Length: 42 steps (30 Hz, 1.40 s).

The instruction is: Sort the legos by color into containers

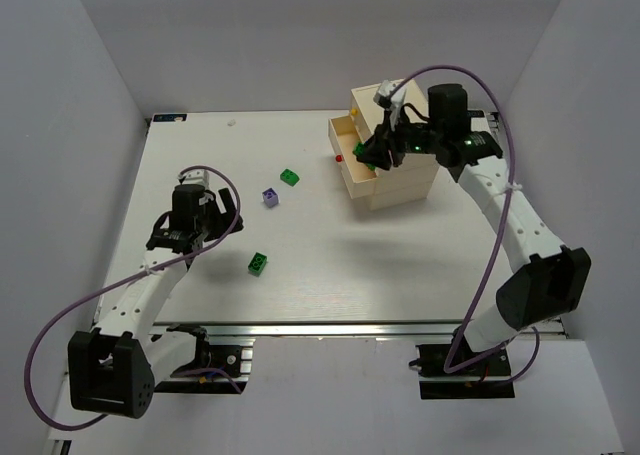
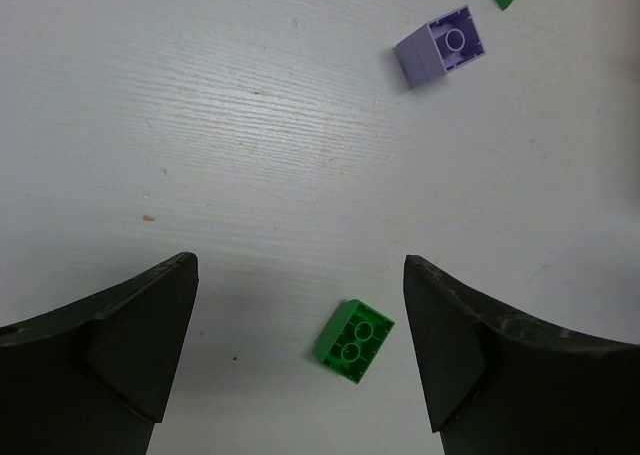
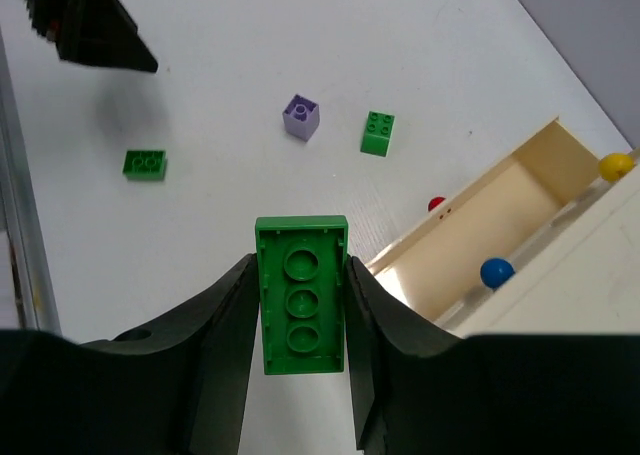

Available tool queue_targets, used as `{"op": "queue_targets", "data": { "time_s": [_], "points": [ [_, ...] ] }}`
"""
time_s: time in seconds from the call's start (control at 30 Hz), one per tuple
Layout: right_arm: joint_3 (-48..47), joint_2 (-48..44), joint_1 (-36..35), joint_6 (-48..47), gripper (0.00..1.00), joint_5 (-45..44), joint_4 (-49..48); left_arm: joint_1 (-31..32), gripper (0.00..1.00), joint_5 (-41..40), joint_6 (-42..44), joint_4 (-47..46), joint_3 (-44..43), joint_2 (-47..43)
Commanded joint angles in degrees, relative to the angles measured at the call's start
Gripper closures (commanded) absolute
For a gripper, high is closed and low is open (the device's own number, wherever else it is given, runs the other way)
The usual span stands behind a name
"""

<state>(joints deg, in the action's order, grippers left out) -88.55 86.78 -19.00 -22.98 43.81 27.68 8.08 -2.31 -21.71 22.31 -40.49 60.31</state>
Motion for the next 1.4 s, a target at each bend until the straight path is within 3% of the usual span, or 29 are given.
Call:
{"op": "queue_targets", "data": {
  "time_s": [0.0,0.13,0.33,0.47,0.7,0.9,1.1,1.13,1.23,1.3,1.37],
  "points": [
    [-2.32,3.21,-4.53,12.43,1.0,-7.75,-7.37,-0.17,0.07,1.16,0.27,-0.16,-0.64,0.68],
    [-3.46,5.76,-9.55,15.33,1.0,-17.77,-11.07,-0.17,0.07,1.95,0.44,-0.95,-0.55,1.82],
    [-8.02,13.66,-15.01,17.97,1.0,-50.5,-12.75,0.36,0.05,0.99,0.71,0.28,-1.87,4.72],
    [-8.31,17.27,-16.41,17.27,1.0,-64.59,-14.49,0.36,0.04,1.69,0.8,0.02,-1.61,4.64],
    [-6.1,17.63,-17.12,15.16,1.0,-74.56,-17.05,0.36,0.04,2.22,0.8,0.11,-1.79,4.46],
    [-5.31,17.89,-17.65,14.19,1.0,-75.72,-16.18,0.89,0.03,3.96,0.88,0.02,-1.7,4.46],
    [-5.58,18.51,-17.91,14.19,0.66,-73.08,-14.42,0.89,0.02,5.56,1.32,-0.33,-1.7,5.25],
    [-5.93,18.77,-17.74,14.19,0.55,-72.38,-14.15,0.89,0.02,5.73,1.41,-0.33,-1.61,5.25],
    [-6.89,19.12,-17.82,14.54,0.46,-70.28,-12.66,0.89,0.02,6.96,1.94,-0.51,-1.52,5.52],
    [-7.51,19.13,-17.73,14.98,0.35,-69.04,-12.04,0.89,0.02,7.93,2.73,-0.68,-1.43,5.87],
    [-8.47,19.3,-17.73,15.33,0.33,-67.55,-11.07,0.89,0.02,9.25,3.25,-0.6,-1.43,6.74]
  ]
}}
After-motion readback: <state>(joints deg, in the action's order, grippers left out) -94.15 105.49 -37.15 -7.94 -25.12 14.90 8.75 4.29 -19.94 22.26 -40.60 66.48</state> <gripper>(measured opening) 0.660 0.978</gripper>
